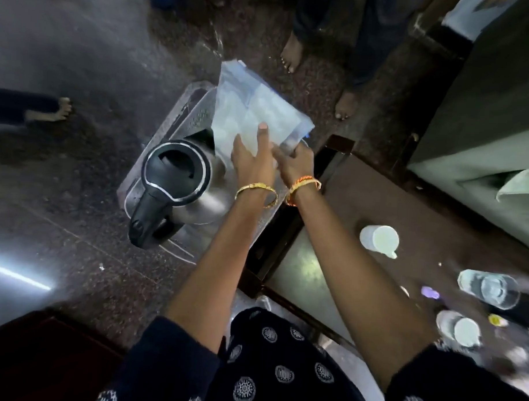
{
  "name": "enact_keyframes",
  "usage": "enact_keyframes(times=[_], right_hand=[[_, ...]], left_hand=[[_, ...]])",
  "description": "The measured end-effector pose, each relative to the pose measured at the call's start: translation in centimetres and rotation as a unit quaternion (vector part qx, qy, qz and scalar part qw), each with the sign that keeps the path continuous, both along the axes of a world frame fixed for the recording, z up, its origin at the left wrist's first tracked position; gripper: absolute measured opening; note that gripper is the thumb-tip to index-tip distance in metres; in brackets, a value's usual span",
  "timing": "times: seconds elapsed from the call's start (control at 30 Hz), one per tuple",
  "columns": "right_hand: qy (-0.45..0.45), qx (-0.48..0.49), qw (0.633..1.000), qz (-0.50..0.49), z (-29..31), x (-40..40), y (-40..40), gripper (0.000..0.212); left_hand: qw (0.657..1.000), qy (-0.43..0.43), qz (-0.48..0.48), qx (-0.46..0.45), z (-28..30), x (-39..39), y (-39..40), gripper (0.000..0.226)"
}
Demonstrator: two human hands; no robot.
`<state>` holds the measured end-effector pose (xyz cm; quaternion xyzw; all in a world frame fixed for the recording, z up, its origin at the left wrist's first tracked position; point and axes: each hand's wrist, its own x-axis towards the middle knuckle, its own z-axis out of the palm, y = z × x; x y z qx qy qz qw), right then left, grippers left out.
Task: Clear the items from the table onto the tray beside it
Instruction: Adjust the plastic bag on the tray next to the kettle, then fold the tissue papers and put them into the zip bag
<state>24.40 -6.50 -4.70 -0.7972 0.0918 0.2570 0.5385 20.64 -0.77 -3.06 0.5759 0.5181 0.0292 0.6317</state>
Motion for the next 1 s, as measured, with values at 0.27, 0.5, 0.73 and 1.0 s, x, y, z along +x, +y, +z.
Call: enact_keyframes(times=[0.27, 0.5, 0.73, 1.0], right_hand=[[-0.010, -0.034, 0.997, -0.067, 4.8, -10.3, -14.0, 0.022], [0.043, -0.144, 0.988, -0.032, 0.7, -21.2, -27.5, 0.012], [0.167, 0.175, 0.953, -0.185, 1.0, -26.8, -38.5, 0.052], [0.342, 0.368, 0.798, -0.333, -0.3, -30.3, -49.1, 0.053]], left_hand=[[0.993, -0.045, -0.026, -0.106, 5.7, -6.1, -8.7, 0.095], [0.973, 0.123, -0.156, -0.117, 1.2, -14.5, -20.0, 0.017], [0.942, 0.133, -0.296, -0.081, -1.5, -19.7, -28.4, 0.022], [0.861, 0.178, -0.462, -0.116, -1.7, -22.3, -37.6, 0.020]])
